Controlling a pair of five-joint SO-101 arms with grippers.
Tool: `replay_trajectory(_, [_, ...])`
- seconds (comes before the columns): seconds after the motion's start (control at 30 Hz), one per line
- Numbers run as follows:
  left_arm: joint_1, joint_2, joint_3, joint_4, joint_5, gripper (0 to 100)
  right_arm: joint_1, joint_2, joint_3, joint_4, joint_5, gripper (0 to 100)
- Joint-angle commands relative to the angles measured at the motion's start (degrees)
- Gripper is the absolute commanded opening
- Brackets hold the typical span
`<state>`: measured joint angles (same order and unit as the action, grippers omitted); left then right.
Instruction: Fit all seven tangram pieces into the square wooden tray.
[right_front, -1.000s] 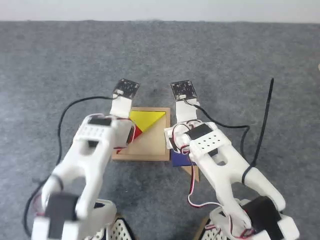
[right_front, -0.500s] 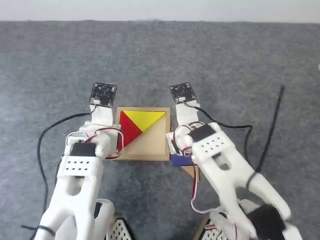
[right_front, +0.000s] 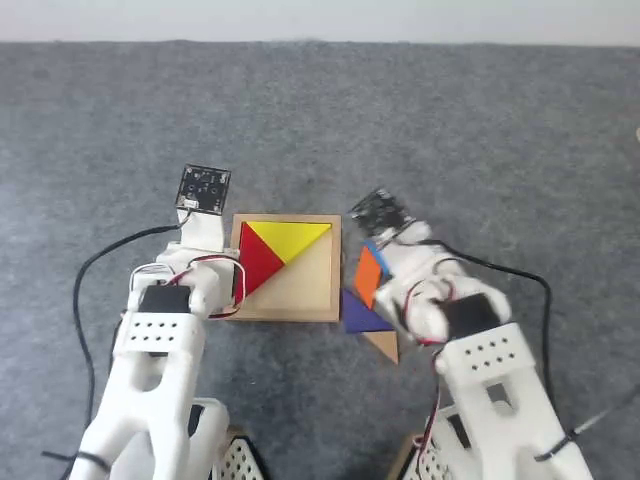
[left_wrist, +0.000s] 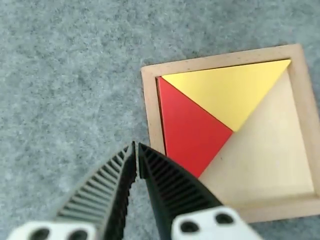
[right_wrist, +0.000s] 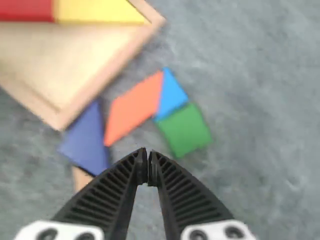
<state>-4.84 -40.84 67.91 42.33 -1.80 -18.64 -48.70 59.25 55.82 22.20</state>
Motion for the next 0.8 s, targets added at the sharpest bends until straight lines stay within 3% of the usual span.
replay_trajectory(0.0, [0.0,-1.85,-0.48,-1.23,0.53,1,1.98,3.82,0.18,-0.04,0.88,16.3])
replay_trajectory(0.13, [0.0,-1.85,-0.31,-1.41,0.53,1,-5.41,6.9,1.41,2.95,2.02,18.8])
replay_trajectory(0.3, [0.0,-1.85,0.48,-2.46,0.53,1,-9.98,2.95,2.73,11.91,11.34,19.1])
replay_trajectory(0.53, [2.11,-1.85,0.66,-2.46,0.53,1,-16.66,-2.68,9.41,10.42,12.75,27.0])
replay_trajectory(0.77, [1.85,-1.85,0.66,-2.46,0.53,1,-18.24,4.88,11.25,0.92,8.26,24.5])
